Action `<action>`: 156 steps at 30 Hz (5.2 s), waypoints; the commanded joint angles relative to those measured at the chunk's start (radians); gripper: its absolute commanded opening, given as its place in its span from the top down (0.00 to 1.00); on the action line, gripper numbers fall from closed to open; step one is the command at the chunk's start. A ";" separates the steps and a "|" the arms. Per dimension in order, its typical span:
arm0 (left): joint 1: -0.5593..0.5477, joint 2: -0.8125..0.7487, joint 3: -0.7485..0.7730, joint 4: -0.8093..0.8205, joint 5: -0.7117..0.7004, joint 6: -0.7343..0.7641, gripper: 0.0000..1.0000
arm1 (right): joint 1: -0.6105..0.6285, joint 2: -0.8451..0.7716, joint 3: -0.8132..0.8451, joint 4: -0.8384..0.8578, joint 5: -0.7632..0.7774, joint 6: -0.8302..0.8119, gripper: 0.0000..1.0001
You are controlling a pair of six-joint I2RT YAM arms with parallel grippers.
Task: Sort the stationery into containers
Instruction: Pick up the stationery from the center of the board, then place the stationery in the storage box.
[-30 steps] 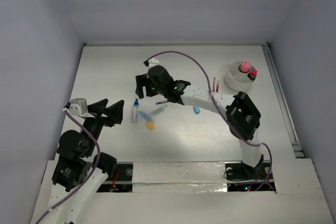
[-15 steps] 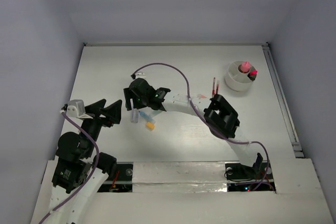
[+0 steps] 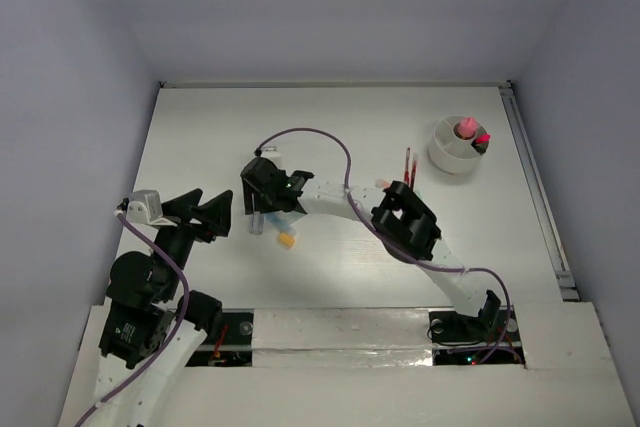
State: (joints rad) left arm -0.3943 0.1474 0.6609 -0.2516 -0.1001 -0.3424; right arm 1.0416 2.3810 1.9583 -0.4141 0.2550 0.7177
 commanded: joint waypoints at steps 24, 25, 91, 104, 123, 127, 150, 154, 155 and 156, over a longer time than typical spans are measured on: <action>0.008 -0.015 -0.003 0.061 0.039 -0.007 0.31 | 0.015 -0.109 -0.108 0.278 -0.069 0.098 0.88; 0.008 -0.020 -0.003 0.063 0.042 -0.007 0.32 | 0.015 -0.136 -0.136 0.313 -0.065 0.098 0.89; -0.377 0.928 -0.093 1.002 0.546 0.100 1.00 | -0.187 -1.467 -0.989 0.249 -0.192 -0.216 0.16; -0.417 0.925 -0.093 1.028 0.718 0.143 1.00 | -0.196 -1.422 -0.883 0.126 -0.364 -0.293 0.10; -0.417 0.856 -0.129 1.032 0.660 0.161 0.91 | -0.206 -1.418 -0.900 0.126 -0.335 -0.228 0.96; -0.417 0.811 -0.153 1.051 0.602 0.154 0.42 | -0.227 -1.434 -0.895 0.130 -0.261 -0.219 1.00; -0.417 0.652 -0.221 0.982 0.223 0.120 0.06 | -0.821 -1.225 -0.978 0.324 0.422 -0.327 1.00; -0.417 0.667 -0.219 0.994 0.238 0.115 0.06 | -0.879 -1.172 -0.970 0.356 0.425 -0.327 1.00; -0.417 0.672 -0.219 0.994 0.241 0.114 0.06 | -0.879 -1.163 -0.970 0.363 0.426 -0.327 1.00; -0.417 0.673 -0.219 0.996 0.243 0.112 0.06 | -0.890 -1.155 -0.973 0.376 0.431 -0.328 1.00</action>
State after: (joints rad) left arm -0.8116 0.8204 0.4507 0.6903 0.1413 -0.2188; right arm 0.1719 1.2243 0.9710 -0.1608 0.6315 0.4026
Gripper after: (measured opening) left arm 0.942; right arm 0.427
